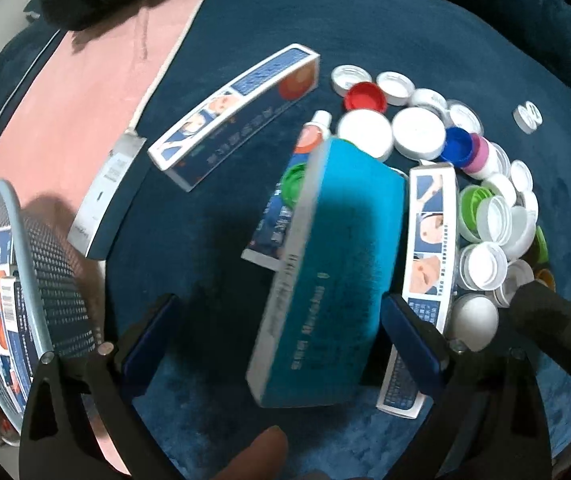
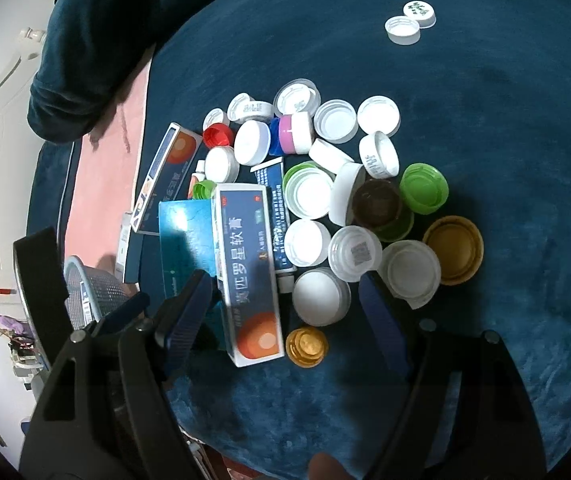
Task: Organize objects
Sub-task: 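Grasp a teal box with the left tool while the right tool grasps a blue ointment box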
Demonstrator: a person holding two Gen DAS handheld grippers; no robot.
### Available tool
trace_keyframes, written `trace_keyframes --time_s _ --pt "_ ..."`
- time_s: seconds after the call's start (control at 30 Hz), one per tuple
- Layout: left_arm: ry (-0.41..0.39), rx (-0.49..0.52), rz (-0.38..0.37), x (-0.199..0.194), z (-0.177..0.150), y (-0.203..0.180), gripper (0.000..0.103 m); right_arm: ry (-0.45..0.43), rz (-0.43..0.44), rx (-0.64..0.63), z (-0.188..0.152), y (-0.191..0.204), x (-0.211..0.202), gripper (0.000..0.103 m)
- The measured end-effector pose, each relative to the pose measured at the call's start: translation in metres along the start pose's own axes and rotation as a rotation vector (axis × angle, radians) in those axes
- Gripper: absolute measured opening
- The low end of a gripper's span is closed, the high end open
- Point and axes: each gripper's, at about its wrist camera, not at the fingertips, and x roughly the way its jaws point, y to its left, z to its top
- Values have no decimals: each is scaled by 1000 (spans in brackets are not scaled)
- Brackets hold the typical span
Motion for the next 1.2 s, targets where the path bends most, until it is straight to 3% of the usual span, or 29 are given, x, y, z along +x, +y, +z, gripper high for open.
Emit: trace_keyframes --time_s 0.3,0.37,0.4,0.43,0.87,1.2 --pt "-29 32 99 8 3 -6 98 2 -10 -5 1 -1 1 78" --pt "-27 39 91 12 3 -4 80 2 -13 -9 0 0 2 78" --pt "-14 45 79 14 3 -4 59 2 -15 -11 0 1 2 78" --pt "-1 49 65 16 3 -3 57 2 -17 -14 0 1 3 78" --pt "-29 -61 -16 -21 5 56 57 29 -13 -67 -6 30 27 78" --pt "-55 -101 -31 -44 -14 88 57 62 -84 -122 -12 52 65 78"
